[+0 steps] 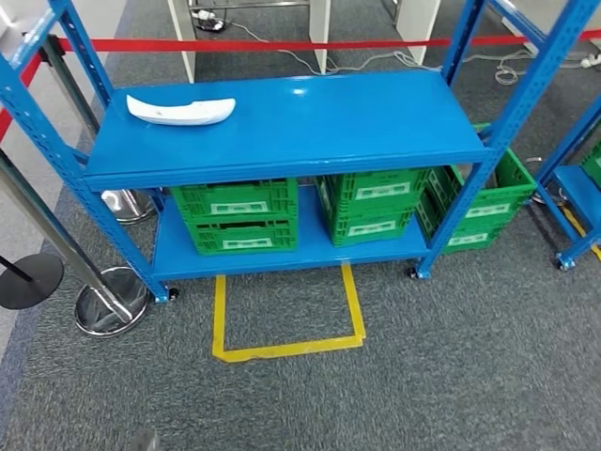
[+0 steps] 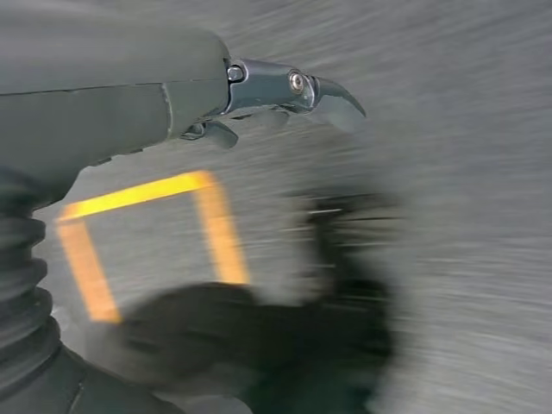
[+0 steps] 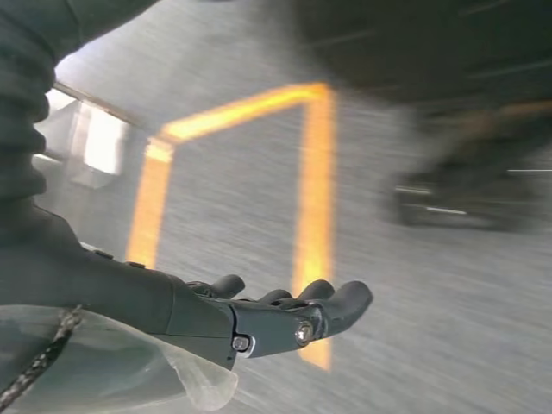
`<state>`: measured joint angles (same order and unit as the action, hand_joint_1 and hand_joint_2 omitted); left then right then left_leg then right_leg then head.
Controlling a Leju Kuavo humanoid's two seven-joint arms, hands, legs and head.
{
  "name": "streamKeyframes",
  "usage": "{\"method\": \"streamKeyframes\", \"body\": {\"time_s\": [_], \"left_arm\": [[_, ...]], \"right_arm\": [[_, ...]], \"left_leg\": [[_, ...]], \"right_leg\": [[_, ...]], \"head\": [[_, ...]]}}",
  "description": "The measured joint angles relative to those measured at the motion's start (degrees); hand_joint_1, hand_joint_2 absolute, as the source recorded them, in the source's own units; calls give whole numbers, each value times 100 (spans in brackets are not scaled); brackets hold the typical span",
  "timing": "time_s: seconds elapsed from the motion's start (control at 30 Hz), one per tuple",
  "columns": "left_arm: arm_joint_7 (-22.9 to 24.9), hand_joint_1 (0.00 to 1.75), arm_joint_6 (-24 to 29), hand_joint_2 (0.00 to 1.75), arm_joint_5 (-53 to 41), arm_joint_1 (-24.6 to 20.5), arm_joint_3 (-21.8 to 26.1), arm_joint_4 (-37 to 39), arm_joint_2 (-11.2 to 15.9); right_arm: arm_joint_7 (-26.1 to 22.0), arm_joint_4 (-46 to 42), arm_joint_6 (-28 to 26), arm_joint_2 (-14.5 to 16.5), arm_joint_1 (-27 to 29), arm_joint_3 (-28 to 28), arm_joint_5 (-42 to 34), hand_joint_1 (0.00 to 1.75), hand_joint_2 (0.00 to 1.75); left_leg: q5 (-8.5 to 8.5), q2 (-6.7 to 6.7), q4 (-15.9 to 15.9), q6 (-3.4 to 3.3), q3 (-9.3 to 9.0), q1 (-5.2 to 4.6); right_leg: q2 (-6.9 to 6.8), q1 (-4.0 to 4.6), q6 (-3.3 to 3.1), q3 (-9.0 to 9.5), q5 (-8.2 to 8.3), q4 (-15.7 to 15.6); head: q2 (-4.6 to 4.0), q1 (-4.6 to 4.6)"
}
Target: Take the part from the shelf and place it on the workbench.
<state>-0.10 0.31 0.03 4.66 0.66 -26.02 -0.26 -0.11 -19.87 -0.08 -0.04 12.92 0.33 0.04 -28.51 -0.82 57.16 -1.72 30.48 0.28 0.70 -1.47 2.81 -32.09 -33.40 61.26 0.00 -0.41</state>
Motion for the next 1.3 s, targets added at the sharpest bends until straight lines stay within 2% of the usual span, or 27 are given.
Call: {"method": "streamKeyframes", "body": {"time_s": [0.07, 0.1, 0.13, 0.17, 0.2, 0.27, 0.3, 0.4, 0.47, 0.5, 0.57, 0.6, 0.63, 0.67, 0.7, 0.77, 0.83, 0.9, 0.97, 1.0, 1.03, 1.1, 1.13, 1.17, 1.2, 1.27, 1.3], "left_arm": [[-1, 0, 1, 175, -1, -266, 2, -348, 4], [-1, 0, 2, 175, 0, -365, 2, -485, 8], [-1, 0, 2, 175, 1, -431, 3, -580, 11], [-1, 0, 1, 175, 1, -454, 3, -632, 13], [1, 0, 1, 175, 1, -432, 3, -648, 11], [5, 0, 1, 175, 1, -272, 3, -572, -1], [9, 0, 1, 175, 1, -149, 3, -473, -6], [18, 0, 0, 175, 1, 307, 2, 0, -16], [21, 0, -2, 175, 1, 646, 1, 366, -22], [21, 0, -3, 175, 1, 803, 1, 552, -22], [21, 0, -3, 175, 1, 1078, 0, 911, -10], [21, 0, -1, 175, 1, 1185, 0, 1063, 0], [21, 0, 0, 175, 1, 1270, 0, 1174, 10], [21, 0, 0, 175, 1, 1312, 0, 1235, 19], [20, 0, 1, 175, 1, 1303, 0, 1259, 27], [17, 0, 0, 175, 1, 1142, 0, 1192, 27], [11, 0, -2, 175, 1, 872, 0, 976, 12], [4, 0, -2, 175, 1, 558, 0, 660, 1], [0, 0, -2, 175, 1, 228, 0, 289, -9], [-1, 0, -2, 175, 1, 69, 0, 94, -11], [-2, 0, -1, 175, 1, -75, 1, -87, -11], [-4, 0, 2, 175, 1, -318, 3, -406, 0], [-4, 0, 3, 175, 1, -400, 4, -522, 5], [-5, 0, 2, 175, 1, -443, 4, -601, 9], [-4, 0, 2, 175, 1, -444, 4, -637, 10], [0, 0, 1, 175, 1, -329, 4, -598, 3], [3, 0, 1, 175, 1, -222, 4, -524, -3]], "right_arm": [[1, 359, 3, -2, 258, 1, 0, 0, 87], [1, 502, 2, -5, 361, 2, 0, 0, 131], [1, 600, 1, -10, 437, 2, 0, 0, 175], [1, 651, -2, -15, 468, 2, 0, 0, 175], [-2, 663, -3, -19, 451, 2, 0, 0, 175], [-9, 570, -5, -20, 282, 2, 0, 0, 175], [-14, 463, -6, -20, 145, 2, 0, 0, 175], [-25, -15, -2, -16, -341, 3, 0, 0, 175], [-27, -383, 0, -5, -671, 3, 1, 0, 175], [-27, -575, -1, -1, -830, 2, 1, 0, 175], [-27, -942, -2, -3, -1109, -2, 0, 0, 175], [-26, -1085, -3, -6, -1209, -3, 0, 0, 175], [-23, -1190, -3, -8, -1278, -4, 0, 0, 175], [-20, -1249, -2, -9, -1305, -4, 0, 0, 175], [-16, -1271, -2, -9, -1289, -3, 0, 0, 175], [-8, -1198, -1, -10, -1154, -3, 0, 0, 175], [-3, -974, -1, -11, -908, -4, 0, 0, 175], [-1, -658, -1, -11, -583, -2, 0, 0, 175], [1, -291, -1, -11, -234, 1, 0, 0, 87], [1, -97, 2, -11, -76, 2, 0, 0, 44], [1, 88, 3, -12, 67, 3, 0, 0, 44], [1, 419, 2, -15, 315, 2, 0, 0, 131], [2, 537, -1, -17, 410, 2, 0, 0, 175], [1, 620, -3, -19, 469, 2, 0, 0, 175], [0, 653, -3, -20, 478, 3, 0, 0, 175], [-7, 597, -3, -20, 352, 4, 0, 0, 175], [-12, 513, -3, -20, 228, 4, 1, 0, 175]], "left_leg": [[-7, -40, 2, -33, 1, -18], [-12, -62, 4, -43, -3, -31], [-20, -83, 5, -49, -11, -43], [-29, -96, 6, -52, -25, -53], [-42, -100, 6, -49, -45, -59], [-81, -82, 10, -24, -76, -76], [-97, -68, 12, -6, -83, -85], [-122, -42, 17, 43, -97, -96], [-248, -26, 163, 101, -52, -86], [-395, -16, 388, 138, 44, -75], [-770, 0, 1134, 199, 394, -35], [-888, 3, 1472, 222, 562, -13], [-898, 5, 1650, 243, 661, 6], [-787, 8, 1596, 261, 656, 23], [-580, 13, 1317, 277, 544, 41], [-185, 26, 518, 300, 181, 65], [-73, 23, 102, 262, -18, 64], [-85, 9, 76, 175, -20, 47], [-58, -2, 56, 91, -19, 48], [-43, -8, 44, 52, -16, 51], [-37, -17, 40, 27, -10, 50], [-37, -51, 45, 0, 5, 27], [-39, -70, 47, -5, 7, 16], [-41, -87, 49, -8, 3, 7], [-44, -95, 49, -9, -5, 1], [-61, -90, 51, 7, -14, -13], [-72, -78, 55, 25, -10, -24]], "right_leg": [[-7, 8, 5, -399, -368, 774], [-8, 12, 5, -579, -466, 1093], [-8, 18, -4, -674, -445, 1224], [-9, 28, -19, -653, -308, 1118], [-10, 40, -44, -523, -89, 801], [-22, 68, -108, -144, 299, 10], [-28, 80, -133, -7, 399, -241], [-28, 91, -176, 82, 440, -375], [-14, 67, -220, 92, 453, -403], [-3, 51, -242, 97, 459, -417], [33, 46, -266, 100, 454, -418], [54, 43, -267, 101, 452, -417], [74, 38, -265, 105, 449, -416], [87, 27, -257, 113, 444, -415], [90, 11, -243, 127, 436, -415], [66, -3, -186, 130, 409, -413], [34, 14, -116, 110, 388, -416], [22, 12, -51, 131, 393, -435], [13, -7, -5, 106, 308, -335], [6, -9, 7, 17, 178, -135], [-1, -6, 12, -154, -5, 194], [-8, 8, 11, -571, -353, 1014], [-8, 16, 4, -709, -404, 1267], [-9, 26, -12, -743, -341, 1303], [-9, 37, -35, -652, -173, 1089], [-14, 61, -97, -241, 223, 263], [-23, 71, -120, -56, 348, -82]], "head": [[0, 24], [0, 26], [0, 26], [0, 27], [0, 27], [0, 27], [0, 23], [0, 18], [-1, 6], [-1, -3], [0, -22], [0, -21], [0, -22], [0, -23], [0, -23], [-1, -33], [-1, -42], [0, -41], [0, -31], [0, -18], [0, -8], [0, 4], [0, 4], [-1, 6], [-1, 5], [-1, 6], [0, 2]]}}
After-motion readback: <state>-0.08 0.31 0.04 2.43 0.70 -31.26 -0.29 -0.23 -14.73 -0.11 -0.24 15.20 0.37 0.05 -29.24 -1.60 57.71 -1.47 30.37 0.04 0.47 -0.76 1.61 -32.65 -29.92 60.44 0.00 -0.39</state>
